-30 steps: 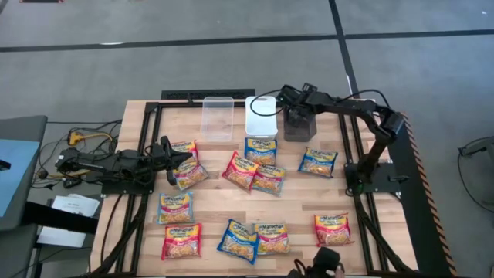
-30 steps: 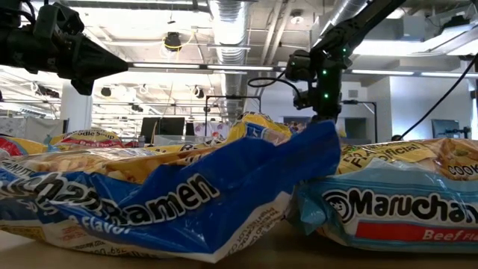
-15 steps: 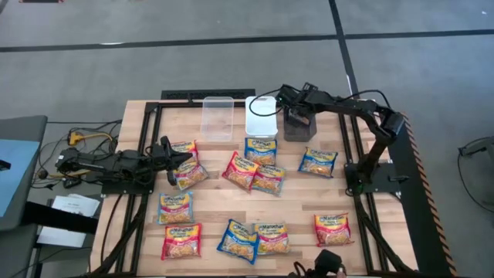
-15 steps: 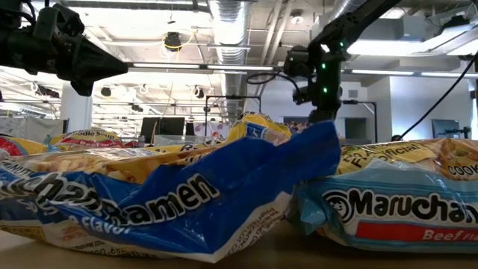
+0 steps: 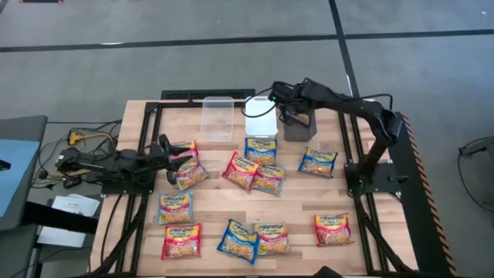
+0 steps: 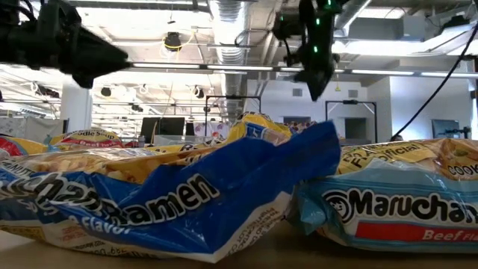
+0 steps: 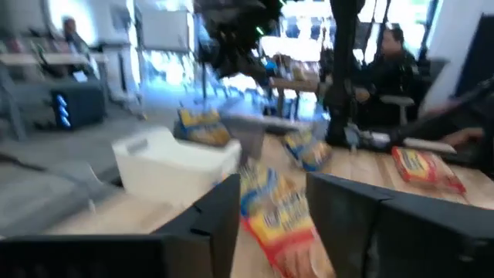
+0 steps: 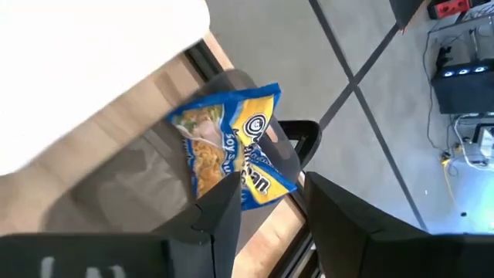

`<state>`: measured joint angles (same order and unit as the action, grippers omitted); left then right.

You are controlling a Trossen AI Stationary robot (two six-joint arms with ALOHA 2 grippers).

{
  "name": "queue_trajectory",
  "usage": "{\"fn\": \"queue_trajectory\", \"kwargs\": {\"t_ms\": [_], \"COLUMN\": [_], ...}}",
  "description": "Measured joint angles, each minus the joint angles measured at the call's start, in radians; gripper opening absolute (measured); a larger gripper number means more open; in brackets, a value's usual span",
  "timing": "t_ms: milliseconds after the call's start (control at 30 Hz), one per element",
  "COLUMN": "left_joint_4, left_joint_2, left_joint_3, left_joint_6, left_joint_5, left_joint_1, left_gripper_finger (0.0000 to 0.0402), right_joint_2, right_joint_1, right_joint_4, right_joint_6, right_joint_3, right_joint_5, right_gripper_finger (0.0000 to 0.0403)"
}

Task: Sort Maruchan noodles
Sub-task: Put the red noodle pack into the white bin

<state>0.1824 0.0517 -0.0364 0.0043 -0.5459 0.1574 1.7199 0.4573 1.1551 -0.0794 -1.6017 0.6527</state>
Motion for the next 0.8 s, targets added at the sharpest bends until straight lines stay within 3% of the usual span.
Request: {"fn": "queue_trajectory", "kwargs": {"t_ms": [167, 433, 600, 800], "left_joint_4": [0.188, 0.282, 0.268, 0.192], "left_joint_2": [-0.001, 0.0, 0.001, 0.051], "left_joint_3": [0.0, 0.0, -0.053, -0.155], "left_joint_6": [0.087, 0.135, 0.169, 0.24], "left_joint_5": [-0.031, -0.067, -0.058, -0.036], "left_joint_1": [0.0, 0.0, 0.0, 0.0], "left_gripper_finger": [0.0182, 0.0183, 0.0183, 0.0183], "right_joint_2": [0.0, 0.0, -0.001, -0.048], "right_joint_1": [-0.062, -0.157, -0.201, -0.243], "right_joint_4": [0.089, 0.215, 0.295, 0.391], "right_joint_6": [-0.039, -0.055, -0.109, -0.255], "right_joint_3": [-0.125, -0.297, -0.376, -0.348], "right_joint_5": [0.0, 0.001, 0.005, 0.039], "right_gripper_finger": [0.0164, 0.0164, 0.0163, 0.0163]}}
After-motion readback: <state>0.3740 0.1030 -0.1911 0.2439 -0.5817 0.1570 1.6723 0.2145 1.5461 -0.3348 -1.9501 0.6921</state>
